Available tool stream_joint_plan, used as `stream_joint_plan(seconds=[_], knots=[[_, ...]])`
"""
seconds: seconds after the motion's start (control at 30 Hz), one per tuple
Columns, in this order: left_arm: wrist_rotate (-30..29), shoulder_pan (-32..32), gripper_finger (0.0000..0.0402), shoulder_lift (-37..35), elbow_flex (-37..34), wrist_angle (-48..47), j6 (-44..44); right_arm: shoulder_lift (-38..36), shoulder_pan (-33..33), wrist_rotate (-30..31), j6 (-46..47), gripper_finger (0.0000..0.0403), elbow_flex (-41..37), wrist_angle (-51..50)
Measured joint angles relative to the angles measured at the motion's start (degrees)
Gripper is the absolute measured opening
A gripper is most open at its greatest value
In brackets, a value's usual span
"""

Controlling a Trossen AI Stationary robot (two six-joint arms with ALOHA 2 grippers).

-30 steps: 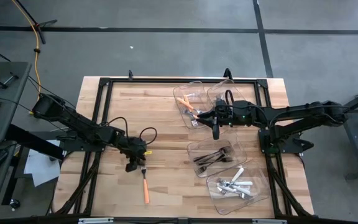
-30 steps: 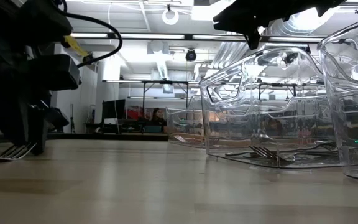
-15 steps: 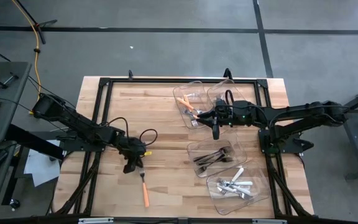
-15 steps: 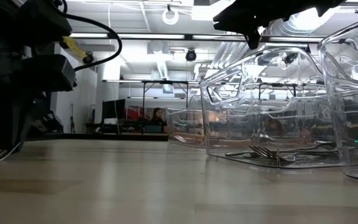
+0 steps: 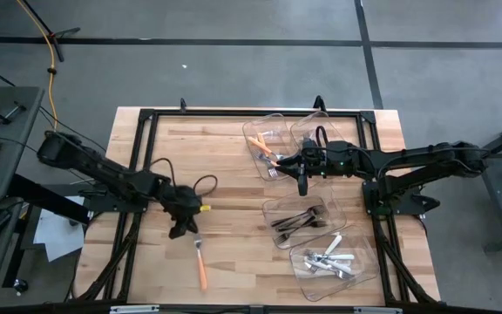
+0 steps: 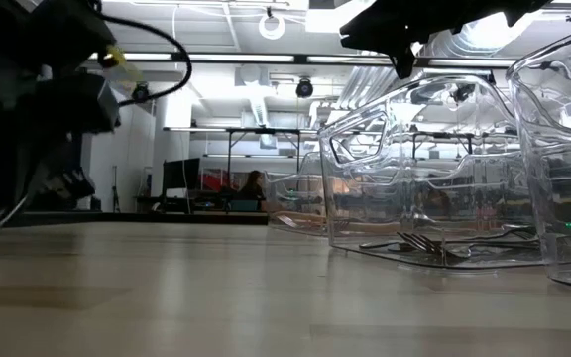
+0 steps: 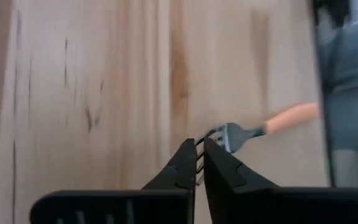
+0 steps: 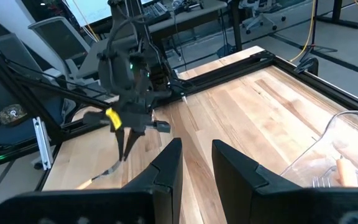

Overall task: Sort silverware by color (type)
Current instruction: Put the light orange fork into the left transparent bin

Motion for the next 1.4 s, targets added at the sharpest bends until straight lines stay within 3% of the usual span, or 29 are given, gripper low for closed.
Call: stream_joint_plan(seconds=[0.33, 0.53, 0.73, 0.97, 1.13, 1.23, 1.4], knots=[[-1.07, 9.86, 0.0001, -17.11, 3.17, -2.11, -1.95, 0.0, 0.0, 0.01, 0.22, 0.0071, 0.0, 2.83], [-3.43, 17.17, 0.0, -23.17, 9.38, -2.84, 3.92, 0.0, 0.0, 0.0, 0.31, 0.0071, 0.0, 7.33], [-4.64, 23.9, 0.0, -25.81, 17.01, -10.42, 10.65, -0.02, 0.22, 0.02, 2.5, 0.0071, 0.0, 9.66], [-6.78, 29.11, 0.0, -26.47, 23.97, -9.42, 15.91, -0.02, 0.22, 0.05, 6.62, 0.0071, 0.0, 13.29], [-13.95, 31.54, 0.0, -26.45, 25.54, -4.33, 17.95, 0.56, 0.22, 1.62, 6.82, 0.0073, 0.0, 17.52], [-18.12, 32.82, 0.0, -26.45, 25.6, -1.9, 18.7, 1.2, 0.22, 1.72, 7.5, 0.0089, 0.03, 17.95], [-18.6, 34.09, 0.0, -26.45, 25.6, -1.76, 18.7, 3.45, 0.22, 5.68, 10.0, 0.0152, -0.02, 18.71]])
